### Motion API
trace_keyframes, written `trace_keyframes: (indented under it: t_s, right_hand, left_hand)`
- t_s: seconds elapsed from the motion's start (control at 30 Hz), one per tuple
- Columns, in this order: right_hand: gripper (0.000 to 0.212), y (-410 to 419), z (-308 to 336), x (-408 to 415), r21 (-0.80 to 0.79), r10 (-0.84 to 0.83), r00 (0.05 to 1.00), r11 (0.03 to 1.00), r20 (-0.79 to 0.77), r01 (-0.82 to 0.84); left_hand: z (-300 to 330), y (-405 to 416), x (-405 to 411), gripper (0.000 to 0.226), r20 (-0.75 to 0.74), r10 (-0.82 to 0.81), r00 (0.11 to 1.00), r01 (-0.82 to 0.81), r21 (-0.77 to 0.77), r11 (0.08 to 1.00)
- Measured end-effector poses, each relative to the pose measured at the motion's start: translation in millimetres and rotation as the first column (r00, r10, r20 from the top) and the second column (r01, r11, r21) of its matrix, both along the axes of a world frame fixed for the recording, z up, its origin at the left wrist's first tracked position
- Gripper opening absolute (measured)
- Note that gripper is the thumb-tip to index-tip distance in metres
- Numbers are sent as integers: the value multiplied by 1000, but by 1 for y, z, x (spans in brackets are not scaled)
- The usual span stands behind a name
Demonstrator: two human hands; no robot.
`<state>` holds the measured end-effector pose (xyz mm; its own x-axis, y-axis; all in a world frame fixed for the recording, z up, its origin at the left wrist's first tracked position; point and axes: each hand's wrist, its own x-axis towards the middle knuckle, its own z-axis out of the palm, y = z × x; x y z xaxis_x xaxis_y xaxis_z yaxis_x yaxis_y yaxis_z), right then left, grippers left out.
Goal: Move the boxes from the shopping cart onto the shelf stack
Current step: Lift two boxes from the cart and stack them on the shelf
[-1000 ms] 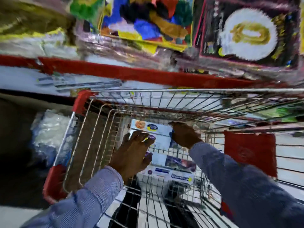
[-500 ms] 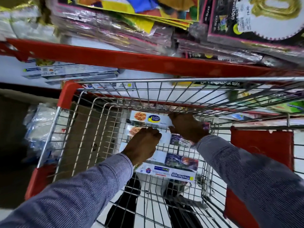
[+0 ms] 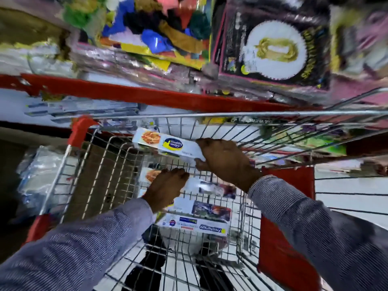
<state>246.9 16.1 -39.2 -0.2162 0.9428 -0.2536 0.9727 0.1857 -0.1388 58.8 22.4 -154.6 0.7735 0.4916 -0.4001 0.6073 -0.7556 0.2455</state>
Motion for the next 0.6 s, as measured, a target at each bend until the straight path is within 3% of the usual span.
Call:
trace_keyframes:
  t_s: [0.17,0.33,0.47,0.6]
  right_hand:
    - [52,12,106,-5,104,91,996,990,-1,-90]
    - [49,26,237,-4,323,118,992,941,-32,-101]
    - [40,36,343,-4,440,140,990,888,15,-132]
    - [40,43,424,-2,520,116,991,844,63,-132]
  left_hand:
    - [118,3,-22,76,99,86,991,-87,11,996]
    - [263,18,-40,61,243,124,962,-168,172,971]
    - [377,28,-41,67,335,108,936,-214,297,930]
    - [462,37,-38,65,460,116,880,-291,328,899]
